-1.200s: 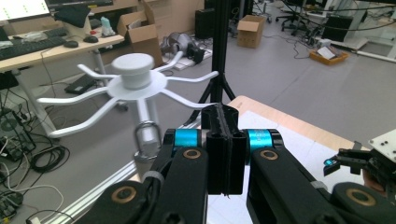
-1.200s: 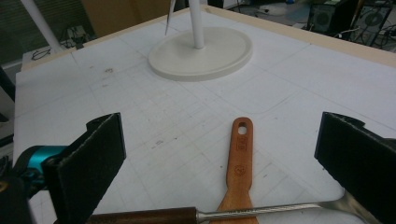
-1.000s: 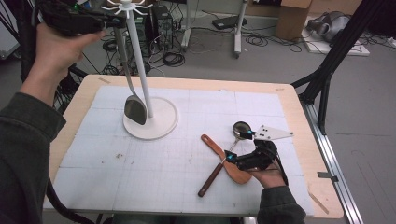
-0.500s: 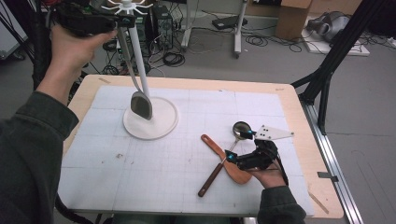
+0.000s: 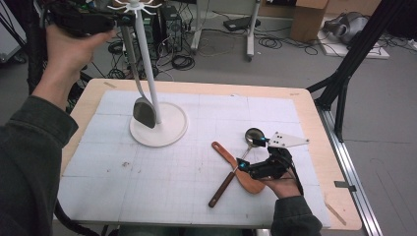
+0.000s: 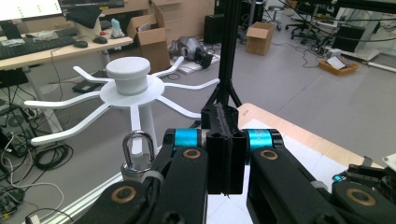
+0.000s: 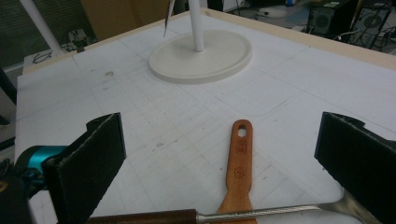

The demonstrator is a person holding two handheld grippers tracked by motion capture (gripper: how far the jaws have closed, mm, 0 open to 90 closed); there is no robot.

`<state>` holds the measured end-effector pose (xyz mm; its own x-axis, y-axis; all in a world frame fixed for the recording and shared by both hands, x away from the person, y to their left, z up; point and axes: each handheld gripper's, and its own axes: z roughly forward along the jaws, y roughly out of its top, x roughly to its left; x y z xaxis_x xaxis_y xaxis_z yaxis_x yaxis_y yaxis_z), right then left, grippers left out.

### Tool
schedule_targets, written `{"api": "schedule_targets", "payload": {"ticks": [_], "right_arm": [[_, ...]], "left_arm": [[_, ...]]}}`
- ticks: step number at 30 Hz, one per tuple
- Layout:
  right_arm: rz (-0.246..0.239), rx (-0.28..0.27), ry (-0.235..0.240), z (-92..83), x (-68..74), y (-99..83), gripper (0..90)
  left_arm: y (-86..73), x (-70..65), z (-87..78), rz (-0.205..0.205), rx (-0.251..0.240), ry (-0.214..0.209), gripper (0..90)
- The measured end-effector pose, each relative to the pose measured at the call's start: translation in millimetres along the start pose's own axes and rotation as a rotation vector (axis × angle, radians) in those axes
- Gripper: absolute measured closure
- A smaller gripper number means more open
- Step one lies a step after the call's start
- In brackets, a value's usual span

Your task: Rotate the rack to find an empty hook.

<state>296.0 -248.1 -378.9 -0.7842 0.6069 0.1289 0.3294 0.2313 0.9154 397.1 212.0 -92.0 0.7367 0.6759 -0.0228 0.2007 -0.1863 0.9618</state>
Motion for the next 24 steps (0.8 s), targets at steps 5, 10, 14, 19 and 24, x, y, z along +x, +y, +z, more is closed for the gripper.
{"api": "schedule_targets", "payload": {"ticks": [5, 10, 14, 19, 24], "right_arm": [[0.000, 0.002, 0.002, 0.7, 0.2, -0.1, 0.9], [0.004, 0.005, 0.001, 0.0, 0.4, -0.2, 0.9], [0.001, 0.002, 0.003, 0.3, 0.5, 0.0, 0.9], [0.000, -0.004, 0.002, -0.3, 0.1, 0.0, 0.9], [0.002, -0.002, 0.002, -0.1, 0.0, 0.0, 0.9]], "left_arm": [[-0.1, -4.4, 1.1, 0.005, -0.002, -0.019, 89.6], [-0.1, -11.2, 6.1, 0.016, 0.000, -0.040, 89.6], [-2.8, -12.0, 11.8, -0.001, -0.015, -0.030, 89.6], [-10.0, -5.9, 15.9, -0.022, -0.019, 0.003, 89.6], [-9.3, -3.7, 12.9, -0.028, -0.033, 0.019, 89.5]]}}
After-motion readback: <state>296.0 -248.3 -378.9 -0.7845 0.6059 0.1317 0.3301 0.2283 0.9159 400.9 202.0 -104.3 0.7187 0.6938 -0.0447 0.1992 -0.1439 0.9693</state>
